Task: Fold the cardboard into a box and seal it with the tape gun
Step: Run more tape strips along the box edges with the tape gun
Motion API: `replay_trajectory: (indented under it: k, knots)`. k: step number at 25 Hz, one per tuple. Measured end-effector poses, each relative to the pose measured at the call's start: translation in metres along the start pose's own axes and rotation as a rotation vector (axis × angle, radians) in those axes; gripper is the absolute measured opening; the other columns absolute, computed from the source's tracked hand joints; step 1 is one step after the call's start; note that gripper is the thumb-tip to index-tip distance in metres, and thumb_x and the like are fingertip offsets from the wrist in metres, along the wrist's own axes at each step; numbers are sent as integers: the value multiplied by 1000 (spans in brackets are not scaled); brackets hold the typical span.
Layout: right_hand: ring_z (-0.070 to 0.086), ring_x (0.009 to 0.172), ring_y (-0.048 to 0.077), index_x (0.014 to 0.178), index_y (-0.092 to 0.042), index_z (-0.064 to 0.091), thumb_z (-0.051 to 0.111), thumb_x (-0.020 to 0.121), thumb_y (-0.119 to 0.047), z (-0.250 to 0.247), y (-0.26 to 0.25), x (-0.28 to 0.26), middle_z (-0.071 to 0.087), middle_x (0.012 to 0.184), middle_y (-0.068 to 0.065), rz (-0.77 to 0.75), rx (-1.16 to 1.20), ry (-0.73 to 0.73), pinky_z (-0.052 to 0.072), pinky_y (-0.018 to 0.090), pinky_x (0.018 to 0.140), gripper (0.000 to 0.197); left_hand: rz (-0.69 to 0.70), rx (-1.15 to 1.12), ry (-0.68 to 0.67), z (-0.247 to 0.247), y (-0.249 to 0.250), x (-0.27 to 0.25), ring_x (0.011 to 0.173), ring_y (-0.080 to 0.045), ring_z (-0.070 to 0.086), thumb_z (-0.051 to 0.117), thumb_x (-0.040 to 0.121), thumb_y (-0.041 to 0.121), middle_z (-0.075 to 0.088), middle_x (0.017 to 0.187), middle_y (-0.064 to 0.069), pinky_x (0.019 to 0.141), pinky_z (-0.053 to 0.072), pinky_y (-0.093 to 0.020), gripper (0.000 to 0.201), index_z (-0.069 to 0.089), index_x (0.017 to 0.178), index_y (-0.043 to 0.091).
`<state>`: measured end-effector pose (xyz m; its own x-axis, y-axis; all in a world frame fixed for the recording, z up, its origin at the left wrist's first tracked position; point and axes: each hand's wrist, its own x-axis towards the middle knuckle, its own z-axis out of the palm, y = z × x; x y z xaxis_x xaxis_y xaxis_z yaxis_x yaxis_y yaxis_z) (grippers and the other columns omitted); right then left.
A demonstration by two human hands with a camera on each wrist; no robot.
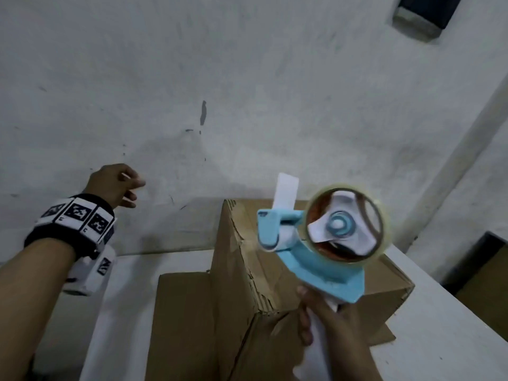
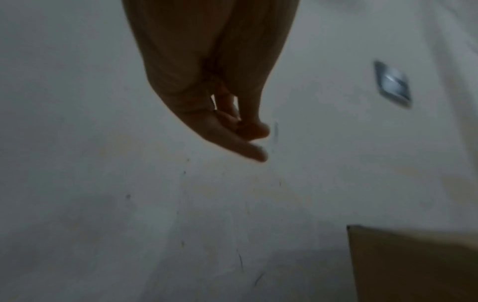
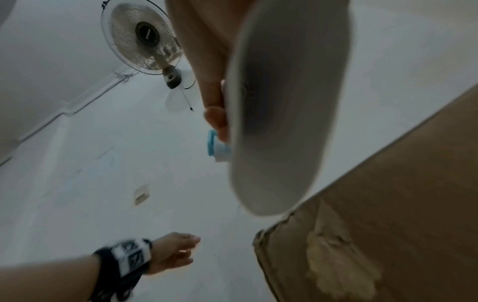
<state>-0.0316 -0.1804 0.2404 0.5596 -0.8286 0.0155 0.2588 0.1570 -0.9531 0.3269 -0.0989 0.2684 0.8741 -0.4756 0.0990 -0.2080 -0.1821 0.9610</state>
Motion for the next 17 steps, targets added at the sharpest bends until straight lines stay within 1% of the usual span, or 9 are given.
replay_trajectory:
  k: [1, 3, 4, 5, 7, 10, 13, 15, 17]
  knots:
    - [38, 30, 17, 59, -5, 56, 89, 39, -37, -7, -1, 2, 41, 42, 11, 50, 27, -6, 34, 21, 34, 50, 29, 39, -99, 2, 7, -5, 47, -21, 51, 55, 88, 4, 42, 69, -14, 39, 52, -23, 19, 47, 72, 9]
    - [34, 31, 15, 61, -7, 49, 72, 59, -24, -11, -3, 13, 36, 45, 9, 95, 63, -38, 31, 20, 34, 29, 60, 70, -325, 33, 22, -28, 57, -20, 42, 49, 93, 20, 40, 71, -7, 52, 50, -28, 16, 45, 79, 16]
    - [34, 32, 14, 60, -8, 48, 66, 64, -21, -7, -6, 19, 36, 46, 9, 100, 71, -38, 31, 19, 33, 23, 47, 62, -423, 52, 27, -41, 58, -18, 40, 44, 95, 27, 40, 71, -4, 58, 46, -27, 13, 46, 85, 19]
    - [33, 32, 14, 59, -8, 47, 63, 66, -20, -5, -5, 25, 35, 46, 9, 98, 74, -38, 30, 19, 34, 21, 45, 76, -513, 70, 31, -52, 58, -16, 40, 39, 96, 33, 40, 69, -3, 61, 42, -26, 16, 47, 94, 20]
    - [34, 32, 14, 58, -6, 47, 62, 68, -20, -3, -4, 35, 36, 46, 9, 95, 55, -35, 31, 19, 34, 23, 52, 155, -683, 99, 36, -70, 61, -14, 45, 31, 96, 44, 44, 70, -2, 64, 40, -26, 35, 56, 104, 20]
    - [35, 32, 15, 57, -5, 49, 65, 67, -19, 0, 1, 44, 39, 46, 10, 76, 47, -42, 33, 19, 36, 24, -29, 37, -932, 122, 44, -83, 74, -11, 57, 24, 93, 55, 58, 80, 2, 70, 44, -23, 55, 68, 95, 24]
    - [36, 32, 15, 61, -5, 53, 68, 65, -18, 3, 4, 50, 41, 46, 10, 36, 63, -44, 34, 20, 37, 20, -64, -144, -990, 123, 47, -86, 82, -10, 59, 27, 95, 49, 65, 88, 7, 76, 44, -25, 47, 68, 92, 27]
    - [36, 32, 15, 65, -5, 53, 64, 68, -20, 5, 5, 51, 41, 46, 9, 36, 83, -40, 35, 21, 36, 19, -32, -122, -982, 122, 47, -88, 83, -9, 57, 32, 95, 42, 65, 90, 9, 79, 43, -27, 39, 68, 91, 29]
    - [37, 33, 15, 67, -4, 52, 62, 69, -20, 10, 6, 50, 41, 47, 9, 38, 92, -40, 35, 21, 36, 19, -33, -127, -984, 119, 44, -92, 77, -8, 54, 37, 94, 40, 62, 85, 9, 76, 41, -25, 34, 69, 89, 29]
